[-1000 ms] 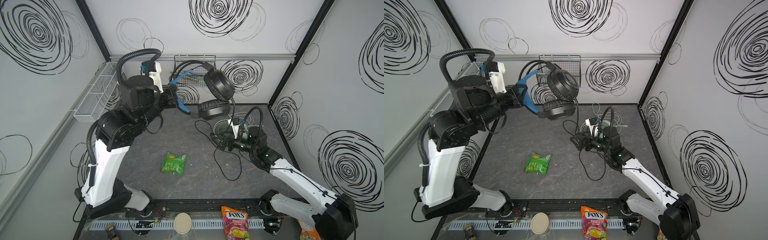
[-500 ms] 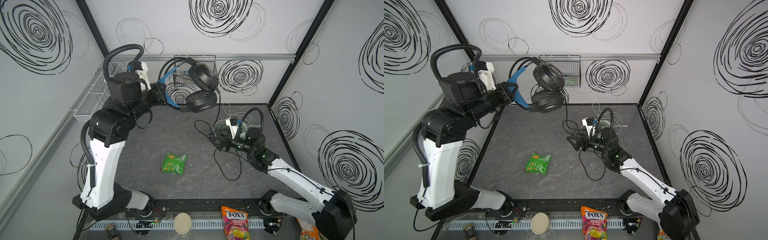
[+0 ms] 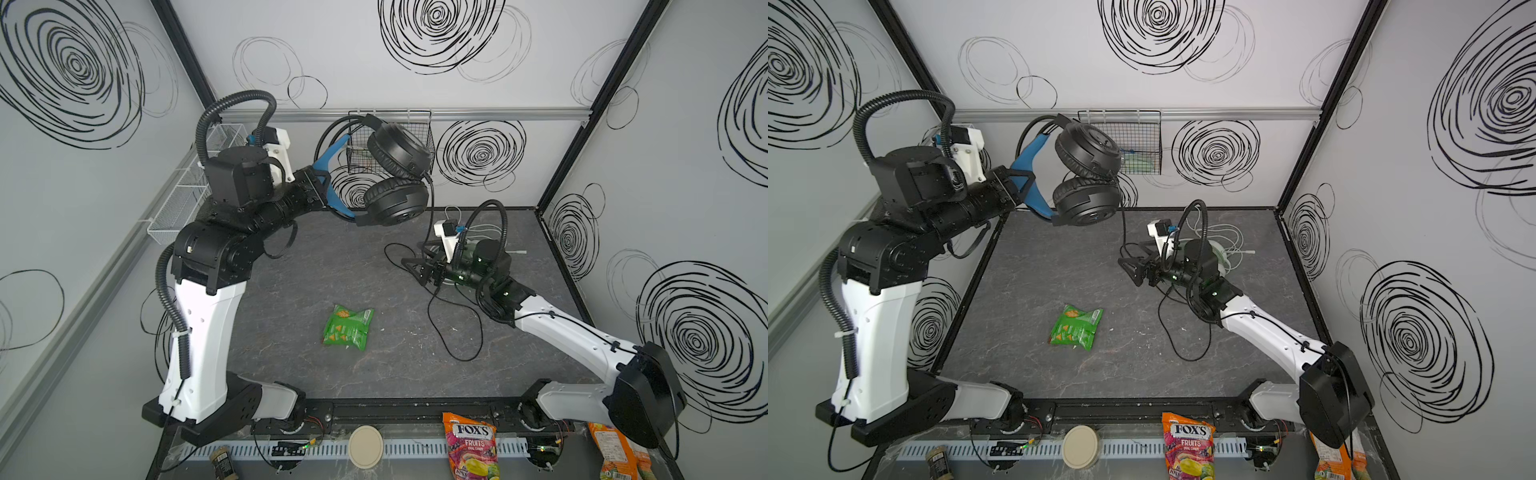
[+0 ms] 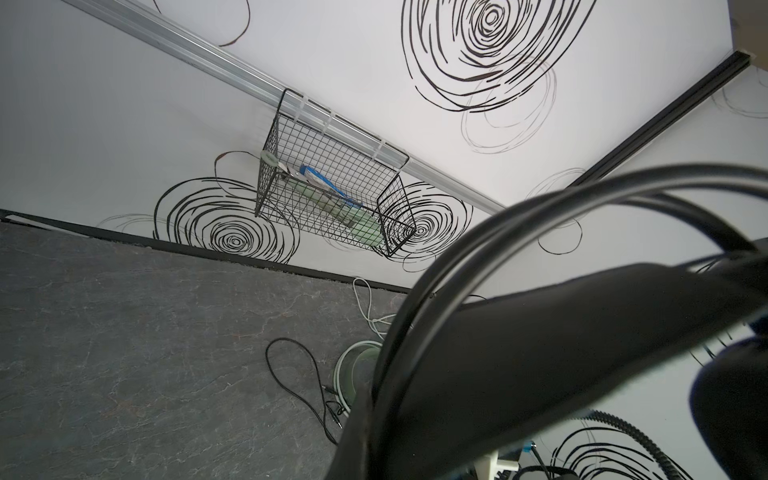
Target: Wrap the headphones
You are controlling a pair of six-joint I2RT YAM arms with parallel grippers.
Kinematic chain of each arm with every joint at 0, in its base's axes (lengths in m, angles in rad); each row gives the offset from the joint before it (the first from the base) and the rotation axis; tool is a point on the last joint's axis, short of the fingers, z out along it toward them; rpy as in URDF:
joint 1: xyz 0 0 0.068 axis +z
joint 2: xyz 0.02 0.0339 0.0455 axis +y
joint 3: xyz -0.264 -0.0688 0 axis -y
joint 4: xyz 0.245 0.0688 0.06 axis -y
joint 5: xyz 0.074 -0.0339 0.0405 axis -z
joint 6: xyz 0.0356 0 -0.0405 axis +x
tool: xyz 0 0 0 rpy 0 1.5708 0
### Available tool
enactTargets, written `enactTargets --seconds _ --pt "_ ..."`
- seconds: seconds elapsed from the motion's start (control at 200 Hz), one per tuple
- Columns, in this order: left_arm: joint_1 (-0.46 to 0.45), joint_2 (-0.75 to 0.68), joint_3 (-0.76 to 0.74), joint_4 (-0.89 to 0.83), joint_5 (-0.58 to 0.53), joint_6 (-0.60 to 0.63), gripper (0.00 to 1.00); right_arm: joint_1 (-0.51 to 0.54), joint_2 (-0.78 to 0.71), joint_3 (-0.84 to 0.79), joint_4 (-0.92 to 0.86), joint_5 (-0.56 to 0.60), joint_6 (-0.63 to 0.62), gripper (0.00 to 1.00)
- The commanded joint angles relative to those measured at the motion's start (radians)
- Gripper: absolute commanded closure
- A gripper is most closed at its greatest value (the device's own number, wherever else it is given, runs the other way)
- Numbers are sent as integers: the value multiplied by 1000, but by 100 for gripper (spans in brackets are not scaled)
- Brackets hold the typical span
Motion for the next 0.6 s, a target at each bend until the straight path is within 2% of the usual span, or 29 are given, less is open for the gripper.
enactTargets --seconds 0.0,0.105,0.27,0.41,0.485,0.595 --pt "22 -39 -8 99 31 -51 100 7 16 46 47 -14 -18 19" --pt "38 -51 -26 113 45 -60 100 18 2 21 65 0 -16 37" --pt "54 -54 -35 160 98 -97 100 29 21 -2 112 20 14 73" --pt "75 -64 -49 188 102 -124 100 47 37 32 52 13 -7 100" --pt "98 -85 -86 225 85 -141 100 54 9 32 -13 42 -30 100" --pt "154 -115 -162 250 31 -150 100 66 -107 -3 -151 157 -79 100"
